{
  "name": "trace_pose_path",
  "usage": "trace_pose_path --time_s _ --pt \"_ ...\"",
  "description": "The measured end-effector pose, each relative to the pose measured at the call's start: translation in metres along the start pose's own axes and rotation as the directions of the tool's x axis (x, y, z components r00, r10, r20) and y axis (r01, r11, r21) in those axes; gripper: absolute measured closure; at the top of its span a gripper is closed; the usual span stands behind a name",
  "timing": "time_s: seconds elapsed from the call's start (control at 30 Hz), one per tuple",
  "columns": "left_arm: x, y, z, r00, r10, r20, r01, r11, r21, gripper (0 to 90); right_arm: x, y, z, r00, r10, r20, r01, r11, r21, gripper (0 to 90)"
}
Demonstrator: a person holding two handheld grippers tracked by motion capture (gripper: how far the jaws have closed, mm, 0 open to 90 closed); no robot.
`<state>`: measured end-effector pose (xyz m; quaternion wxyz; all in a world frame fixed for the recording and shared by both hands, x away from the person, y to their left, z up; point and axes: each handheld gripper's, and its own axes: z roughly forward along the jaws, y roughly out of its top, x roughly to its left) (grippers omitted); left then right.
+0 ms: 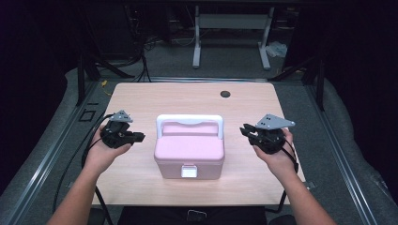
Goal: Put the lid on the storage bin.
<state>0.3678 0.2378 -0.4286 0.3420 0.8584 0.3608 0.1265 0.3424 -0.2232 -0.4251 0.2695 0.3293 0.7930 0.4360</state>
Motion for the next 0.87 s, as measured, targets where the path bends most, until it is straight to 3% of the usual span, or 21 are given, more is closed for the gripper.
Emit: trace_pose_path --time_s 0.1,0.3,0.43,0.7,0.87 --pt "0.003 -0.011 0.003 0.9998 -0.016 -0.007 0.016 0.9999 0.001 80.9 0.002 -0.015 0.007 0.9996 0.028 0.003 -0.028 0.999 0.035 75.2" --pt "0.012 -0.033 0.010 0.9980 -0.062 -0.008 0.062 0.9980 -0.008 74.8 0.011 -0.046 0.021 0.9982 0.048 0.037 -0.052 0.993 0.105 73.1" --pt "0.014 -0.045 0.018 0.9974 -0.072 -0.009 0.072 0.9974 -0.002 69.5 0.013 -0.061 0.030 0.9967 0.052 0.063 -0.060 0.989 0.138 69.6" --pt "0.013 -0.063 0.034 0.9966 -0.081 -0.016 0.081 0.9966 0.013 59.3 0.015 -0.075 0.037 0.9953 0.054 0.080 -0.067 0.982 0.174 67.5" --pt "0.018 -0.071 0.041 0.9949 -0.095 -0.036 0.096 0.9951 0.027 53.7 0.017 -0.082 0.041 0.9961 0.035 0.082 -0.051 0.979 0.199 59.6"
